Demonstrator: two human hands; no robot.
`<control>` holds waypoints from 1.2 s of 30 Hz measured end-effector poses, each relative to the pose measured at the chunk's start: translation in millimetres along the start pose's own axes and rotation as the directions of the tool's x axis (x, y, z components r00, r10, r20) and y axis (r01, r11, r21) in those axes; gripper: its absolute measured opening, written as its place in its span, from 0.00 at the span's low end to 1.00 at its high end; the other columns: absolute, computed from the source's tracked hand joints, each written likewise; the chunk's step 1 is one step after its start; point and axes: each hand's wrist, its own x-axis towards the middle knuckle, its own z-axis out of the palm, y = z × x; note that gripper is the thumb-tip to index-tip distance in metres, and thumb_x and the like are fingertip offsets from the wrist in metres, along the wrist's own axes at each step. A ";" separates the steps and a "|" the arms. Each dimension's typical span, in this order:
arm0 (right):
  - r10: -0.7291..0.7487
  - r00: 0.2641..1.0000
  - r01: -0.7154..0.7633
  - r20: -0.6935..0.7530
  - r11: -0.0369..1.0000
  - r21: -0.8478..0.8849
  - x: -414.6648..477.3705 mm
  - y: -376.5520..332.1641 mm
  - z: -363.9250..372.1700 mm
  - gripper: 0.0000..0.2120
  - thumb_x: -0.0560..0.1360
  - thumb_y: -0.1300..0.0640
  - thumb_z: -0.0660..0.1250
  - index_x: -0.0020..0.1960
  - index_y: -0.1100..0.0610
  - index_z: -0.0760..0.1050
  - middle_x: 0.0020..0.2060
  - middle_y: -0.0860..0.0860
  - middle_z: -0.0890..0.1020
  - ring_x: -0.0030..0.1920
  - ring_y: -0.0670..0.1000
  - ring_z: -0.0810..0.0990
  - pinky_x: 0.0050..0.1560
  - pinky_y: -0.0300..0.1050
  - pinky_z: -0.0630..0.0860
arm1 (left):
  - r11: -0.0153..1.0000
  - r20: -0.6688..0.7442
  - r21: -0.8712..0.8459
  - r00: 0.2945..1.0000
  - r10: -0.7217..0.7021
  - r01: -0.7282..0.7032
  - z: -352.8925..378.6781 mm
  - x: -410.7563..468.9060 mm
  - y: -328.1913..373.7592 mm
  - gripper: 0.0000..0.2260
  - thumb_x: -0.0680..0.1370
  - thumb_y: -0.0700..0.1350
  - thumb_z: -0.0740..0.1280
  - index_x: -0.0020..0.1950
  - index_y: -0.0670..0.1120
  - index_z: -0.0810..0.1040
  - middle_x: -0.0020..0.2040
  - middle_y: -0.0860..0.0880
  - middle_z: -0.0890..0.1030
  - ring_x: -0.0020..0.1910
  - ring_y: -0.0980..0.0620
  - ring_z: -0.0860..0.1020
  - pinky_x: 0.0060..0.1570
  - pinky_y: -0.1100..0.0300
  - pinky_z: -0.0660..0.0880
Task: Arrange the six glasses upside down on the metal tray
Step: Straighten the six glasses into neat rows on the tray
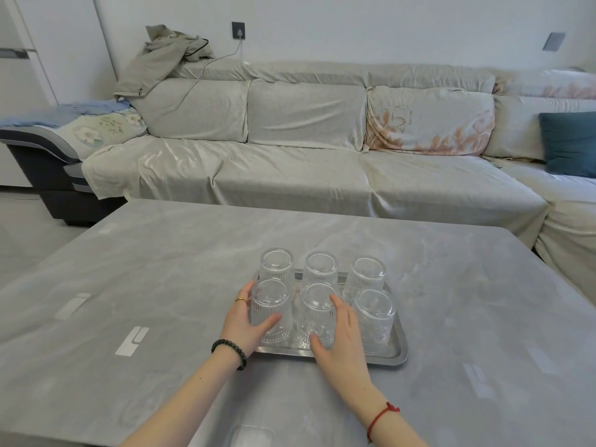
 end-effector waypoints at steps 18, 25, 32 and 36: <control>0.014 0.980 -0.022 -0.197 0.999 -0.034 21.8 44.2 -70.4 0.42 0.65 0.54 0.75 0.71 0.52 0.54 0.69 0.51 0.64 0.67 0.45 0.62 0.66 0.41 0.58 | 0.995 0.118 0.099 0.993 -0.031 0.019 -13.9 16.2 1.9 0.39 0.65 0.51 0.75 0.70 0.52 0.58 0.66 0.51 0.69 0.63 0.51 0.69 0.64 0.57 0.65; 0.000 0.992 -0.002 -0.126 1.000 -0.016 21.8 56.8 -59.0 0.40 0.67 0.58 0.72 0.71 0.52 0.54 0.70 0.48 0.63 0.68 0.48 0.64 0.66 0.44 0.62 | 0.992 0.136 0.122 0.990 -0.044 0.027 -9.4 15.8 1.7 0.38 0.66 0.51 0.75 0.71 0.52 0.57 0.69 0.48 0.69 0.66 0.48 0.69 0.68 0.50 0.66; -0.032 0.993 0.031 -0.116 0.999 -0.006 23.6 57.3 -57.6 0.39 0.67 0.57 0.72 0.70 0.46 0.54 0.63 0.40 0.62 0.63 0.39 0.61 0.64 0.39 0.59 | 0.991 0.137 0.131 0.989 -0.048 0.030 -7.7 16.9 2.9 0.38 0.67 0.51 0.74 0.70 0.52 0.58 0.69 0.48 0.69 0.66 0.49 0.68 0.68 0.50 0.66; -0.017 0.995 0.019 -0.100 1.000 0.023 26.3 59.5 -60.1 0.39 0.66 0.50 0.73 0.70 0.46 0.55 0.63 0.39 0.63 0.64 0.40 0.62 0.65 0.40 0.61 | 0.994 0.136 0.109 0.990 -0.046 0.031 -7.2 16.9 3.4 0.36 0.67 0.51 0.74 0.70 0.52 0.59 0.67 0.49 0.69 0.64 0.50 0.69 0.67 0.52 0.66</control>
